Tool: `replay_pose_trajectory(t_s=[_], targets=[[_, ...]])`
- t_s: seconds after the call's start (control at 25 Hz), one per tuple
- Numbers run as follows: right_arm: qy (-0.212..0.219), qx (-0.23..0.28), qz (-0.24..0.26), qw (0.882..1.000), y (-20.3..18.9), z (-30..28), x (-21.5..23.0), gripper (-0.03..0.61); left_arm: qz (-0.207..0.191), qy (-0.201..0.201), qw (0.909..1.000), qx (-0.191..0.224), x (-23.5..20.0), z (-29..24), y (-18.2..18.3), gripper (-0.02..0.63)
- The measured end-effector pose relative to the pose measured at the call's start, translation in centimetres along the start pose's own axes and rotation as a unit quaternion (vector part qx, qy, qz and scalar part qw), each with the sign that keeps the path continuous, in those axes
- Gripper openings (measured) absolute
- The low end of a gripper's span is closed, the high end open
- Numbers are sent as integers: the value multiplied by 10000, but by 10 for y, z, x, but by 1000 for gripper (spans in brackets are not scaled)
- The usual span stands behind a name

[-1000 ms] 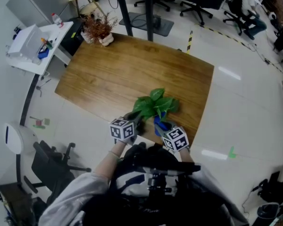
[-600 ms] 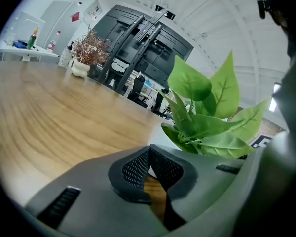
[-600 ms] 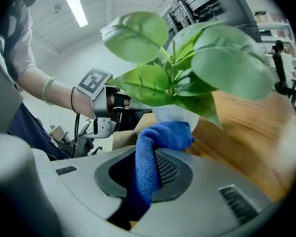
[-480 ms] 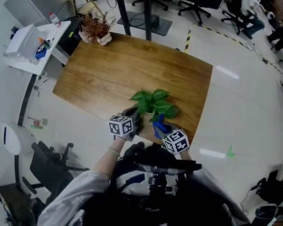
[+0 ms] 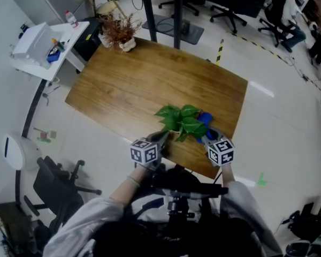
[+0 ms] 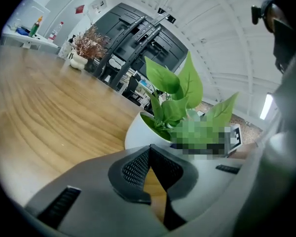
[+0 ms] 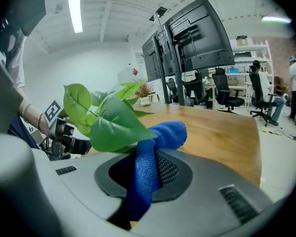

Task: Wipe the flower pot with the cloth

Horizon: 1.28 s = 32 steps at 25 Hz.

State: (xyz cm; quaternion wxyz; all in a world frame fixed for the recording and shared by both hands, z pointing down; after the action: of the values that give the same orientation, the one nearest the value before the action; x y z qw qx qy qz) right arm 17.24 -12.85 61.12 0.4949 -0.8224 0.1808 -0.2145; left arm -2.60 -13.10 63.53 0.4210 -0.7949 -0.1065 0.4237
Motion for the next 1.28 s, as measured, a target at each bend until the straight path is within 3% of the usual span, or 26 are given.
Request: replay_pose_trajectory(t_s=[0.2, 0.52, 0.76, 1.04, 1.28], targets=[[605, -164, 219, 9978, 5, -22, -33, 63, -119, 87, 9999, -39, -15, -1, 8, 8], [854, -604, 222, 9943, -25, -41, -87, 63, -169, 357, 9991, 139, -48, -7, 34, 8], [1151, -1096, 309, 9868, -40, -53, -121, 62, -141, 345, 9992, 105, -62, -20, 42, 8], [670, -905, -327, 9931, -45, -30, -90, 62, -274, 424, 9982, 309, -54, -4, 42, 8], [7, -578, -207, 9981, -25, -4, -29, 63, -42, 279, 9993, 246, -31, 13, 12, 8]])
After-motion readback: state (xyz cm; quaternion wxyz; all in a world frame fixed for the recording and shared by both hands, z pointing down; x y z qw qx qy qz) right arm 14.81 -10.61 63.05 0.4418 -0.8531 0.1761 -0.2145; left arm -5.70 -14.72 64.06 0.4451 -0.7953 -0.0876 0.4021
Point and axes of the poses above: the fingertips, and each gripper's own axes: z backward along the fingers, x to its right, y out of its top, the point moved 4 cm from there along z, backward along the fingers, and after that the axes turned 6 degrees about x, right-handed, at the moved point
